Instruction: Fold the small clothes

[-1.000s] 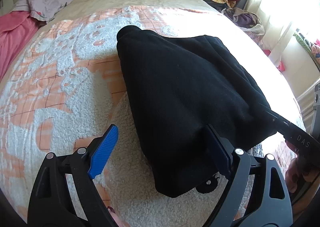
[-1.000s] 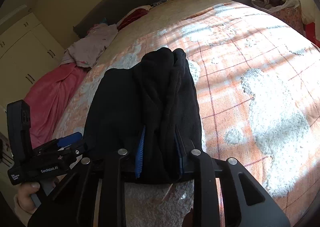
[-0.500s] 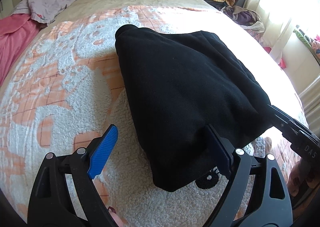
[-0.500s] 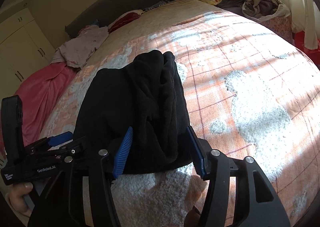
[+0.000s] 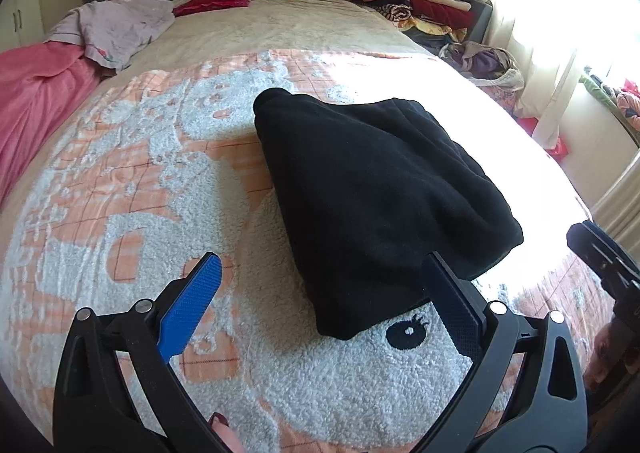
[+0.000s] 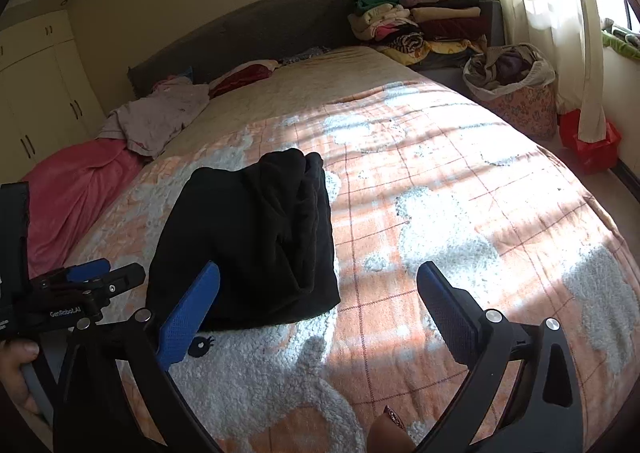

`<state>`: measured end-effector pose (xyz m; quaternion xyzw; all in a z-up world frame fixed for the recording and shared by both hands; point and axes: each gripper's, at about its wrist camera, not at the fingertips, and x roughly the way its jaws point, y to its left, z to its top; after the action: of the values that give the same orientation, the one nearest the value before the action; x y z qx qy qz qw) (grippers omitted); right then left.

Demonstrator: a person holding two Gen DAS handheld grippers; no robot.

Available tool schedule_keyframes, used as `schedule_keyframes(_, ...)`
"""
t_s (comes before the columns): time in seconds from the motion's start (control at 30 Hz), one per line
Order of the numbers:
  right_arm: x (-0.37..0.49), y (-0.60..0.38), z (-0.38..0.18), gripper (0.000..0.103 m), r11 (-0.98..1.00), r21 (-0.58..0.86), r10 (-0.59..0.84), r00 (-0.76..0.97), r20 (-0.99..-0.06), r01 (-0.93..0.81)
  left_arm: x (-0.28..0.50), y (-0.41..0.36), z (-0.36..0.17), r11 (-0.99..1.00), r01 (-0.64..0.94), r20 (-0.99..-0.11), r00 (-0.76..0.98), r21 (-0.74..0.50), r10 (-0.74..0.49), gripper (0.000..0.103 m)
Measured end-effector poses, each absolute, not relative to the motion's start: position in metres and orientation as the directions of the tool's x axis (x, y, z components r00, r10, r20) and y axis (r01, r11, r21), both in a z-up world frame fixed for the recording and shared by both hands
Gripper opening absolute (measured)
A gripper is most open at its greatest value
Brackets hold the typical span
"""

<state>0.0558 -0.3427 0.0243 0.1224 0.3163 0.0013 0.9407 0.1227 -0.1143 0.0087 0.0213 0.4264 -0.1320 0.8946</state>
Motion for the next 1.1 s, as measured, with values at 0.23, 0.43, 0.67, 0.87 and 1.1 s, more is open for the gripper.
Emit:
schedule_keyframes(0.23,0.019,-0.327,0.041,0.099,0.988,0.14,0.017,0.858,-0.513,0.064,0.096,-0.092,0.012,0.975,0.219,-0.733,0.655,-0.047,-0.183,0.094)
schedule_keyframes(0.43,-0.008,-0.315,0.053,0.098,0.994,0.096,0.004,0.893,-0.451,0.044,0.075,-0.07,0.017,0.979,0.187,-0.691,0.698,-0.08,-0.19,0.094)
schedule_keyframes(0.67,-0.031,-0.308,0.054,0.099,0.996,0.074,-0.006,0.898,-0.44,0.044,0.056,-0.05,0.025,0.985,0.146,-0.678,0.715,-0.095,-0.172,0.094)
schedule_keyframes(0.87,-0.048,-0.301,0.046,0.099,0.998,0.056,-0.008,0.882,-0.472,0.039,0.033,-0.04,0.021,0.987,0.144,-0.724,0.673,-0.07,-0.15,0.094)
schedule_keyframes(1.1,-0.051,-0.287,0.03,0.099,0.996,0.074,0.006,0.832,-0.555,0.042,0.015,-0.034,0.001,0.989,0.134,-0.753,0.643,-0.069,-0.14,0.094)
